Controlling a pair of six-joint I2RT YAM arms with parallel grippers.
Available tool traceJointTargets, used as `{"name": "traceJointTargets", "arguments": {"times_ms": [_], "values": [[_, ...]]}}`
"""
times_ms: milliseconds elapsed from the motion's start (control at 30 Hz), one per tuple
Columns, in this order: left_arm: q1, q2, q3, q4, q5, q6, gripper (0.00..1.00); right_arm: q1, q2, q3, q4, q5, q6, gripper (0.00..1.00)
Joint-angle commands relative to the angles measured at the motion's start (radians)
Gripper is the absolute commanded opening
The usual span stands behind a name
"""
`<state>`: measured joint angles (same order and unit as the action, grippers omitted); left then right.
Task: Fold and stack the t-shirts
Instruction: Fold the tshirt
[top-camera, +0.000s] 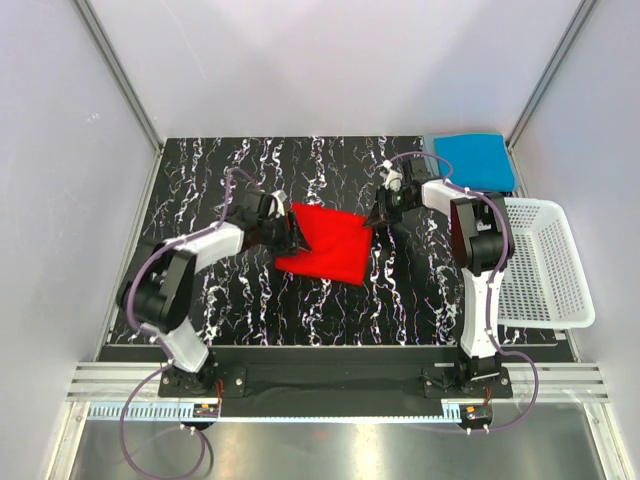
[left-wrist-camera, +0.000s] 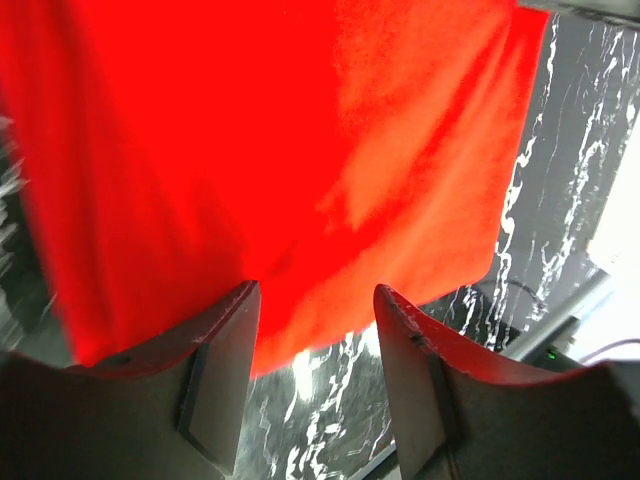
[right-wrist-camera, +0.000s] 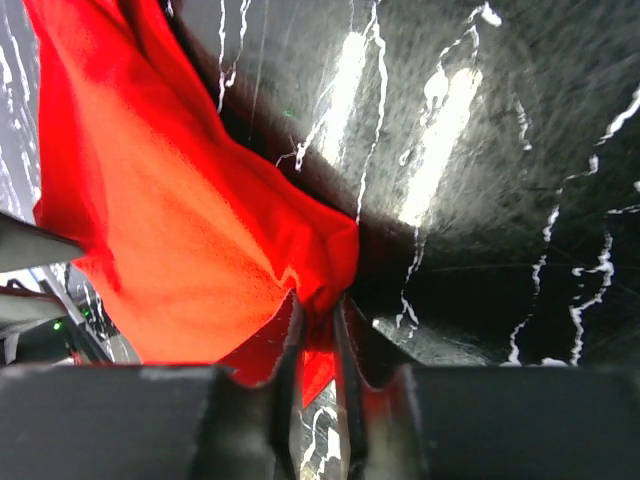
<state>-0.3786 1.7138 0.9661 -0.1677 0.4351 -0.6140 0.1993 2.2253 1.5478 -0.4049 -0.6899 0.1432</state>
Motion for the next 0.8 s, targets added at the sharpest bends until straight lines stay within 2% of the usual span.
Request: {"name": "traceJointTargets", "arguments": {"times_ms": [0, 67, 100, 533, 667, 767], "values": [[0.006, -0.131, -0.018, -0.079, -0.125, 0.054, 0.55, 0.008, 0.019, -0.040, 0.012, 0.029, -0.007, 0.09], [0.013, -0.144, -0.062, -0.063, -0.134, 0.050, 0.55, 0.006, 0.016, -0.054, 0.044, 0.030, 0.002, 0.01], [0.017, -0.146, -0.078, -0.050, -0.147, 0.046, 0.55, 0.003, 0.020, -0.054, 0.051, 0.033, 0.006, 0.00], [0.079, -0.048, -0.219, 0.025, -0.200, -0.006, 0.51, -0.005, 0.034, -0.054, 0.110, 0.027, 0.032, 0.00], [0.081, -0.092, -0.230, -0.006, -0.190, -0.006, 0.50, -0.005, 0.031, -0.057, 0.118, 0.018, 0.027, 0.00], [0.079, -0.196, -0.216, -0.052, -0.165, -0.003, 0.51, -0.005, 0.024, -0.074, 0.147, -0.002, 0.027, 0.00]]}}
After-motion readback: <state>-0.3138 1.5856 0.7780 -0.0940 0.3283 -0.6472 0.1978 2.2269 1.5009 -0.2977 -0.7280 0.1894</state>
